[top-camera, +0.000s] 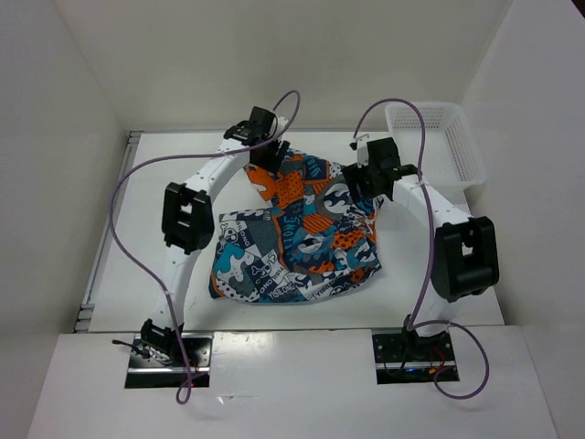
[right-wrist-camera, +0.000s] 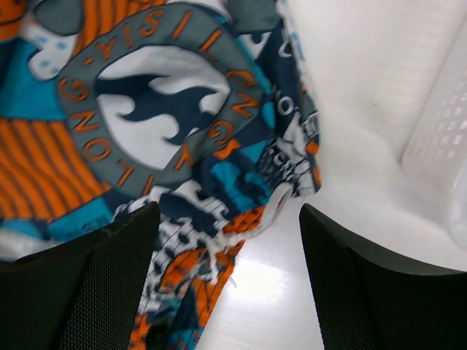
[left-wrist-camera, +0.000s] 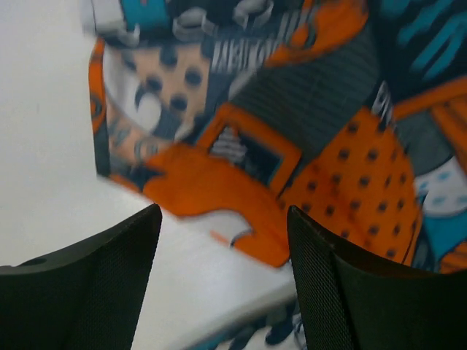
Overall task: Fold and stack the shorts
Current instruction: Flatten the shorts out
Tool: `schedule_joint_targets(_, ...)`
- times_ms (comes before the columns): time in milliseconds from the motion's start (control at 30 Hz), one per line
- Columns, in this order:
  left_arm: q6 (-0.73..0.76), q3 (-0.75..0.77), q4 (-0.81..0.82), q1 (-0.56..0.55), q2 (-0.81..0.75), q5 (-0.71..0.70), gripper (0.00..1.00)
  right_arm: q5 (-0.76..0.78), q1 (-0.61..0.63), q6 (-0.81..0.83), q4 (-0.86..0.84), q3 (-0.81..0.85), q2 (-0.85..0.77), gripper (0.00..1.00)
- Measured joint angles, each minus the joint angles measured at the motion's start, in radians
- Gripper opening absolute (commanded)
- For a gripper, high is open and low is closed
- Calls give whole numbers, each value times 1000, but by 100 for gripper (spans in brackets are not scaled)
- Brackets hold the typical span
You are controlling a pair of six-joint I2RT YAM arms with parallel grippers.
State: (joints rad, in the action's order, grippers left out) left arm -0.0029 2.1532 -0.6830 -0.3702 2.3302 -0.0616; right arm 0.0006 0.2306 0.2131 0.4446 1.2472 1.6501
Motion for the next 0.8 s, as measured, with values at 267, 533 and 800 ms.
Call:
schedule_joint_targets(267,0,492,-127,-19,339,31,70,93,-18,-23,-69,1,77,82)
schedule_joint_targets(533,-5,509,-265,8,393,53,49,122,-18,-21,-85,4,137,81)
schedule_joint_targets(800,-1,467,-283,23,368,86,0,118,-20,-14,-93,3,180,81)
